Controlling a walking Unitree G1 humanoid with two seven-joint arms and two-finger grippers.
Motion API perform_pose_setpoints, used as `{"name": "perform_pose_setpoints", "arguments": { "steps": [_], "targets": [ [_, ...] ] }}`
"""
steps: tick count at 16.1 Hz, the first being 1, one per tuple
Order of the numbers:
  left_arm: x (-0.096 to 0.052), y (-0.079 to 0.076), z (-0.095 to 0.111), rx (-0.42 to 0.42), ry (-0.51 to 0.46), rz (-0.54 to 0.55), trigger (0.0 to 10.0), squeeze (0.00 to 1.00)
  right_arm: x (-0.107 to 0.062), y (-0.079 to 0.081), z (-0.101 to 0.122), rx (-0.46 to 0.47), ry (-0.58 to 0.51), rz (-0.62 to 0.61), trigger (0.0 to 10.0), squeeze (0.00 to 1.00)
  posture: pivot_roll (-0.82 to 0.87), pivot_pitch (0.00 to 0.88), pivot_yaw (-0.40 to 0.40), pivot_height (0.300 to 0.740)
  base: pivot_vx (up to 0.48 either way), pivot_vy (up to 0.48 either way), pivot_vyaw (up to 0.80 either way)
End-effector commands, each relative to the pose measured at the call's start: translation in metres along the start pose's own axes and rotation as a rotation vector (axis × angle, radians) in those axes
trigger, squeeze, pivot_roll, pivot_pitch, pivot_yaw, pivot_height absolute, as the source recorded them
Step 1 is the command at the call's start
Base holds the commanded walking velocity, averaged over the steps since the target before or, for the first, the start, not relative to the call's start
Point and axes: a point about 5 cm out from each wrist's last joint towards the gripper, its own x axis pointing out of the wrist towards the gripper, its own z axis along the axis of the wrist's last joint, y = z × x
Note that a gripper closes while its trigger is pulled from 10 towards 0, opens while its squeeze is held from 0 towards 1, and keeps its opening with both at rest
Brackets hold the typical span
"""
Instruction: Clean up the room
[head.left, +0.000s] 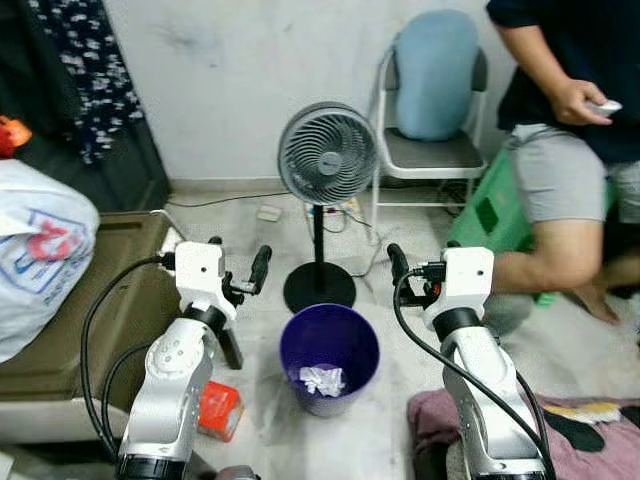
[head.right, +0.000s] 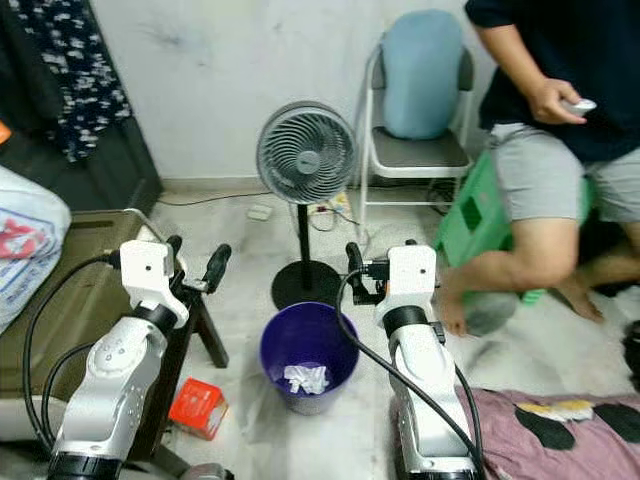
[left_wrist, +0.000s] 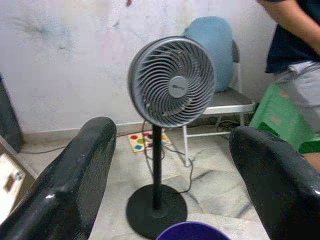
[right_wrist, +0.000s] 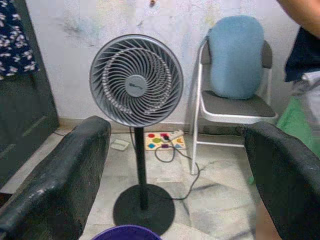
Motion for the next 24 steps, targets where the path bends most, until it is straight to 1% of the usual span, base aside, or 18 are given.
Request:
{"name": "perform_pose_setpoints", "arguments": {
  "steps": [1, 2, 3, 4, 6, 7, 9, 11, 12, 15, 18, 20, 22, 23, 24],
  "targets": [
    [0.002, 0.004, 0.001, 0.007, -0.006, 0.011, 10.0, 0.0, 0.003, -0.001, 0.004, 0.012, -0.013, -0.013, 10.0, 1.0, -0.01, 0.0, 0.013, 0.74, 0.0, 0.0, 0.0],
    [0.0, 0.004, 0.0, 0.005, -0.01, 0.027, 10.0, 0.0, 0.005, -0.001, 0.003, 0.0, -0.005, -0.013, 10.0, 0.03, 0.0, 0.0, -0.002, 0.74, 0.0, 0.0, 0.0],
    [0.0, 0.004, 0.0, 0.005, -0.009, 0.03, 10.0, 0.0, 0.005, -0.001, 0.002, -0.009, -0.001, -0.012, 10.0, 0.03, 0.0, 0.0, -0.006, 0.74, 0.0, 0.0, 0.0],
    [-0.003, 0.005, -0.003, -0.012, -0.003, 0.053, 10.0, 0.0, 0.006, 0.002, 0.001, -0.027, 0.0, 0.016, 10.0, 0.0, 0.01, 0.0, -0.019, 0.74, 0.0, 0.0, 0.8],
    [-0.004, 0.005, -0.009, -0.044, 0.014, 0.065, 10.0, 0.0, 0.013, 0.012, -0.004, -0.047, 0.009, 0.059, 10.0, 0.0, 0.03, 0.0, -0.03, 0.74, 0.0, 0.0, 0.8],
    [-0.003, 0.004, -0.014, -0.059, 0.032, 0.059, 10.0, 0.0, 0.018, 0.02, -0.007, -0.058, 0.009, 0.088, 10.0, 0.0, 0.03, 0.0, -0.032, 0.74, 0.0, 0.0, 0.8],
    [-0.001, 0.006, -0.01, -0.035, 0.015, 0.077, 10.0, 0.0, 0.023, 0.025, -0.008, -0.065, 0.005, 0.093, 10.0, 0.0, 0.03, 0.0, -0.026, 0.74, 0.0, 0.0, 0.8],
    [-0.002, 0.008, -0.007, -0.014, 0.002, 0.098, 10.0, 0.0, 0.025, 0.025, -0.006, -0.079, -0.011, 0.112, 10.0, 0.0, 0.02, 0.0, -0.018, 0.74, 0.0, 0.0, 0.8],
    [-0.002, 0.008, -0.007, -0.009, 0.002, 0.099, 10.0, 0.0, 0.027, 0.021, -0.004, -0.081, -0.019, 0.111, 10.0, 0.0, 0.01, 0.0, -0.017, 0.74, 0.0, 0.0, 0.8],
    [-0.002, 0.005, -0.007, -0.007, 0.0, 0.084, 10.0, 0.0, 0.028, 0.018, -0.003, -0.075, -0.027, 0.112, 10.0, 0.0, 0.01, 0.0, -0.025, 0.74, 0.0, 0.0, 0.8],
    [-0.006, 0.003, -0.004, 0.007, -0.015, 0.081, 10.0, 0.0, 0.024, 0.02, -0.006, -0.068, -0.017, 0.121, 10.0, 0.0, 0.03, 0.0, -0.039, 0.74, 0.0, 0.0, 0.8],
    [-0.012, 0.005, -0.001, 0.031, -0.031, 0.092, 10.0, 0.0, 0.025, 0.023, -0.006, -0.058, -0.017, 0.135, 10.0, 0.0, 0.04, 0.0, -0.046, 0.74, 0.0, 0.0, 0.8],
    [-0.014, 0.004, 0.001, 0.044, -0.036, 0.085, 10.0, 0.0, 0.026, 0.024, -0.006, -0.041, -0.021, 0.138, 10.0, 0.0, 0.05, 0.0, -0.047, 0.74, 0.0, 0.0, 0.75],
    [-0.014, 0.003, 0.001, 0.047, -0.037, 0.076, 10.0, 0.0, 0.026, 0.024, -0.007, -0.016, -0.012, 0.135, 10.0, 0.0, 0.05, 0.0, -0.047, 0.74, 0.0, 0.0, 0.0],
    [-0.014, 0.003, 0.002, 0.049, -0.037, 0.072, 10.0, 0.0, 0.026, 0.023, -0.007, -0.015, -0.012, 0.133, 10.0, 0.0, 0.04, 0.0, -0.044, 0.74, 0.0, 0.0, 0.0]
  ]
}}
